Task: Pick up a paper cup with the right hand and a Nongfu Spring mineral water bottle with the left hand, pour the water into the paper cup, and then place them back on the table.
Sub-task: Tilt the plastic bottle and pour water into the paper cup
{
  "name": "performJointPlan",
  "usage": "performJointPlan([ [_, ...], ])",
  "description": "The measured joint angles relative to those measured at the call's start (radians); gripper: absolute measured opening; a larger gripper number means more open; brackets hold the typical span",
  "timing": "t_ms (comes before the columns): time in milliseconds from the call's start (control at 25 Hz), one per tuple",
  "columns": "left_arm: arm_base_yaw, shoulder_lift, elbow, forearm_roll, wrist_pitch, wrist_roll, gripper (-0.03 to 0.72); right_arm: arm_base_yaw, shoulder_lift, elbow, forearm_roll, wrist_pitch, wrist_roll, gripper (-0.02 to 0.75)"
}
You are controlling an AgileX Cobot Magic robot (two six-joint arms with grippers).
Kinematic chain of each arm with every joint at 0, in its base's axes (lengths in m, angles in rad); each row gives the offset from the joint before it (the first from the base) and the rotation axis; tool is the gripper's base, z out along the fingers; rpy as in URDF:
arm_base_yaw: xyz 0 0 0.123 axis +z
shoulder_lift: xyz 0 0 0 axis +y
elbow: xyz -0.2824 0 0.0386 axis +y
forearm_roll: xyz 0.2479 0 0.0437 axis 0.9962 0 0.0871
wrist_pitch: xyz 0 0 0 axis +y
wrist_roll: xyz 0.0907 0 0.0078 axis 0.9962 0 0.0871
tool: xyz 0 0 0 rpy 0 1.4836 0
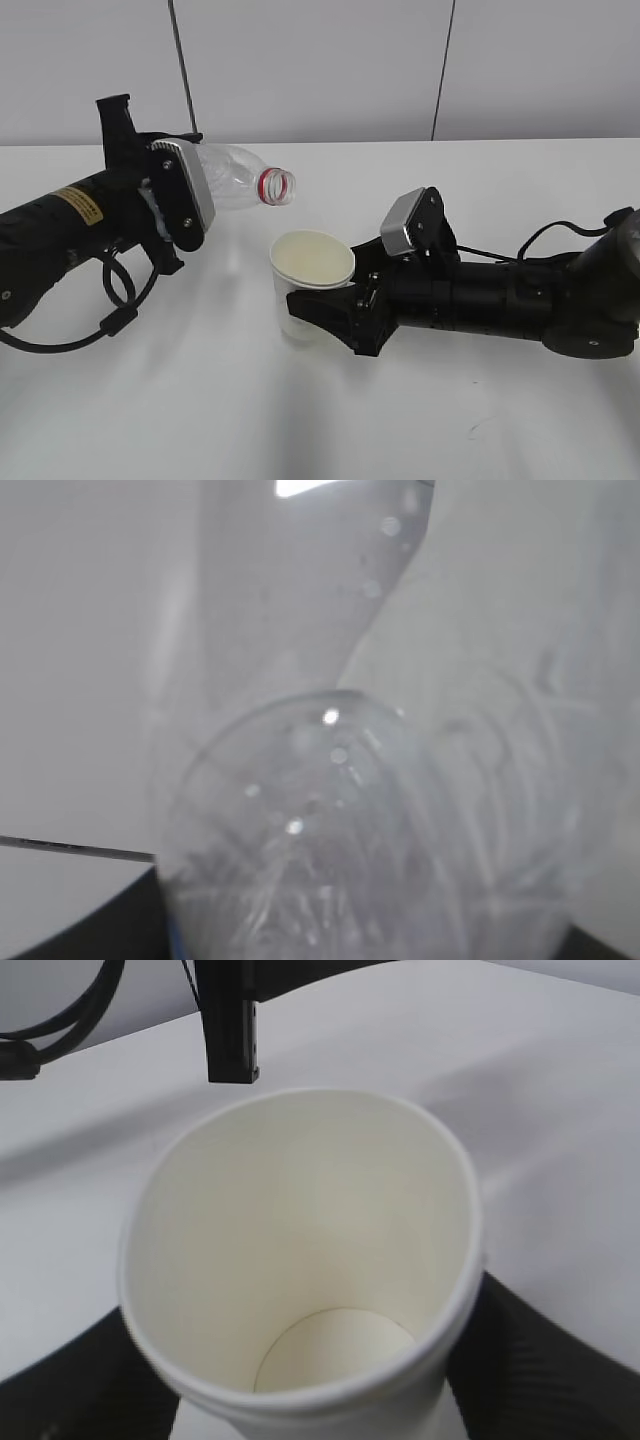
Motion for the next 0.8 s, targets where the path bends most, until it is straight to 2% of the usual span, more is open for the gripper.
performJointPlan([
  [800, 0.0, 0.0, -0.004, -0.002, -0.052, 0.093, 0.344, 0.0, 0.0, 0.0, 0.0, 0.0, 0.0, 0.542],
])
